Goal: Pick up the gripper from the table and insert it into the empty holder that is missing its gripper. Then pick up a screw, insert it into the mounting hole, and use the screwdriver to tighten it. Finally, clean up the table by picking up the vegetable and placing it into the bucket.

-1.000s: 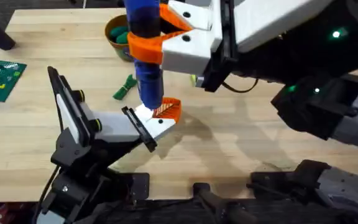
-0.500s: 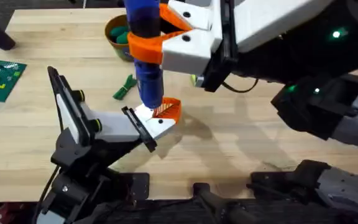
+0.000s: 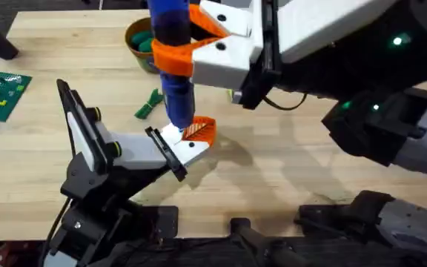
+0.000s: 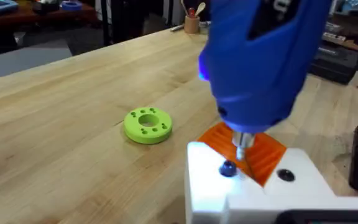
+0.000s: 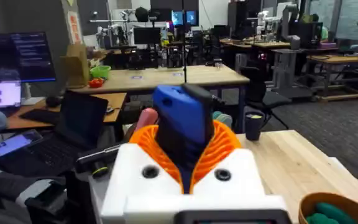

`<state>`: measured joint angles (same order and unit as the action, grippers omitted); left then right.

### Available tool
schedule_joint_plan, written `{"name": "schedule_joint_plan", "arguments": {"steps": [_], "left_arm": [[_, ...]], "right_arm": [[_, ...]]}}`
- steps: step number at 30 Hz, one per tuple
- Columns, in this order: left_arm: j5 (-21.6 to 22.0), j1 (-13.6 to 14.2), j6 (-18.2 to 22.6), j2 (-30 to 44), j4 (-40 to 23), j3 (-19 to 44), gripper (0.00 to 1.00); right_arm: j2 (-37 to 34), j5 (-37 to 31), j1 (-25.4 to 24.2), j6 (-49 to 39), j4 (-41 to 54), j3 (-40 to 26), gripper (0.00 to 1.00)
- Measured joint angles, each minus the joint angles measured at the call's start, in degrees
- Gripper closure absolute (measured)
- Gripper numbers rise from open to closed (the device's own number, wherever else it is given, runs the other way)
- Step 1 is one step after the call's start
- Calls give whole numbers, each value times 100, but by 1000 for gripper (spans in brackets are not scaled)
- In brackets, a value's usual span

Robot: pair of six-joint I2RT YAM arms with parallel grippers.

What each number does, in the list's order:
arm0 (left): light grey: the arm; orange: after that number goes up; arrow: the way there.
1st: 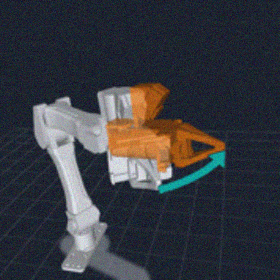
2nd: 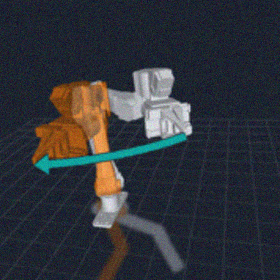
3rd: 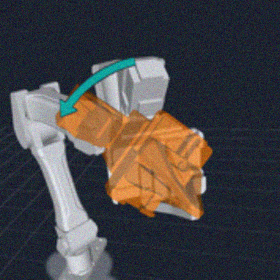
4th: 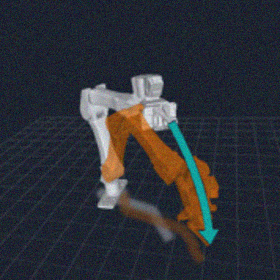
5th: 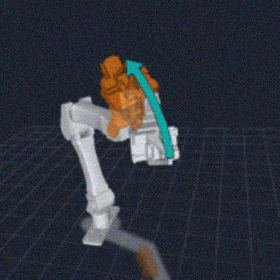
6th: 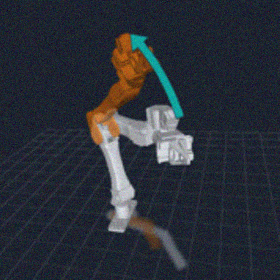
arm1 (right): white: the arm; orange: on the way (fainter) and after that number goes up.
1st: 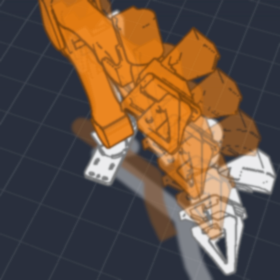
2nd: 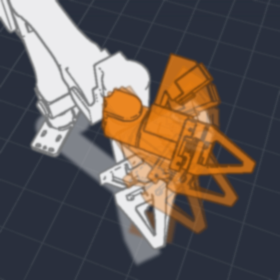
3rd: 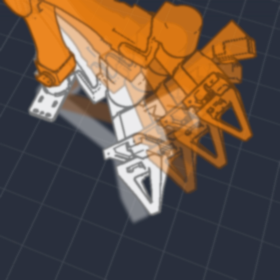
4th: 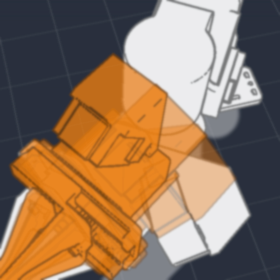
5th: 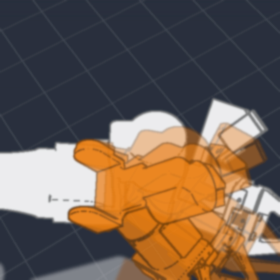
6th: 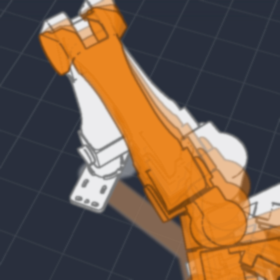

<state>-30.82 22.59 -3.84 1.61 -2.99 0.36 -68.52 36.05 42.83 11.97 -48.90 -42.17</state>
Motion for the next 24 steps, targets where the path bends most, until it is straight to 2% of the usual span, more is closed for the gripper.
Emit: {"name": "schedule_joint_plan", "arguments": {"steps": [24], "left_arm": [[1, 0, 0, 0, -1, 0, 986]], "right_arm": [[-57, -85, 0, 0, -40, 0, 953]]}}
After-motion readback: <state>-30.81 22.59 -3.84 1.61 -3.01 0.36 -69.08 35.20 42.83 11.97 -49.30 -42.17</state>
